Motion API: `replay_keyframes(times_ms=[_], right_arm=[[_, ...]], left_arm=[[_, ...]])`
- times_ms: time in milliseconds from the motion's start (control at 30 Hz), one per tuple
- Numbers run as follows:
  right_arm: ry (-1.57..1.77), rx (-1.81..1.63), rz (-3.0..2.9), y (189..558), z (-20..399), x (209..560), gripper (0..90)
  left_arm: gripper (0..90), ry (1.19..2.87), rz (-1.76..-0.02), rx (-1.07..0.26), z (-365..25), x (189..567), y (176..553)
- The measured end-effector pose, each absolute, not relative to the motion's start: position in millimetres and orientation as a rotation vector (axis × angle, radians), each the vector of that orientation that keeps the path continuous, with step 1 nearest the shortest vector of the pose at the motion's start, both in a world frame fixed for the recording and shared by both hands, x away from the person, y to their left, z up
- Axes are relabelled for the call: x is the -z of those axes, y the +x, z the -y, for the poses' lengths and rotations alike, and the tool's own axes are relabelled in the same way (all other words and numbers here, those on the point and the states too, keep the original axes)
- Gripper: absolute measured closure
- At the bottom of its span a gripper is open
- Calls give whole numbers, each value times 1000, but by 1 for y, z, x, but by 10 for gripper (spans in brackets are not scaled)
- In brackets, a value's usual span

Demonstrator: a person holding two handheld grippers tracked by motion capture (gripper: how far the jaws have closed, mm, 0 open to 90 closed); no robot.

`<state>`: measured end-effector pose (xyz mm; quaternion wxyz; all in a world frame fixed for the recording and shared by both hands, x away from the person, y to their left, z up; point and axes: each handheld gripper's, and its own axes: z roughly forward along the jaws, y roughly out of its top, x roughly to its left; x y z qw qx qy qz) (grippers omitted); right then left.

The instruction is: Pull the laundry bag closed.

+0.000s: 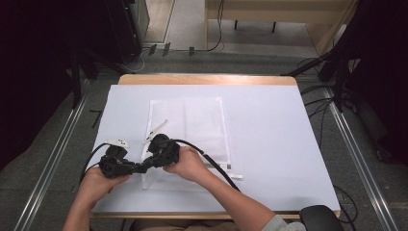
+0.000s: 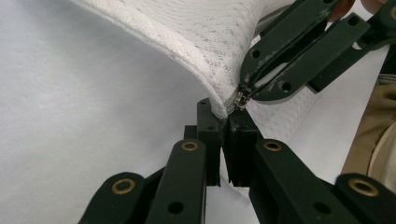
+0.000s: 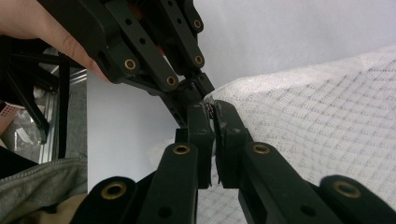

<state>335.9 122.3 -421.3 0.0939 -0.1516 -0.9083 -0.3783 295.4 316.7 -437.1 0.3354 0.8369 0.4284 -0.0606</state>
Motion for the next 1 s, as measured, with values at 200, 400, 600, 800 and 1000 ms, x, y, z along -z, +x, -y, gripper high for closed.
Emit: replay_keyframes(times_ms=[200, 400, 600, 800, 1000], right_arm=[[-467, 1131, 2689, 337, -121, 423, 882], [-492, 1134, 2695, 339, -119, 428, 884], [-501, 1155, 2686, 340, -117, 430, 885], [-496, 1155, 2708, 339, -116, 433, 885], [-526, 1140, 2717, 342, -111, 436, 885]], left_arm=[[876, 2202, -1109, 136, -316, 436, 295], [881, 2200, -1106, 121, -315, 435, 295], [884, 2151, -1118, 173, -320, 436, 296], [886, 2150, -1125, 179, -321, 436, 297], [886, 2140, -1133, 168, -326, 434, 295]])
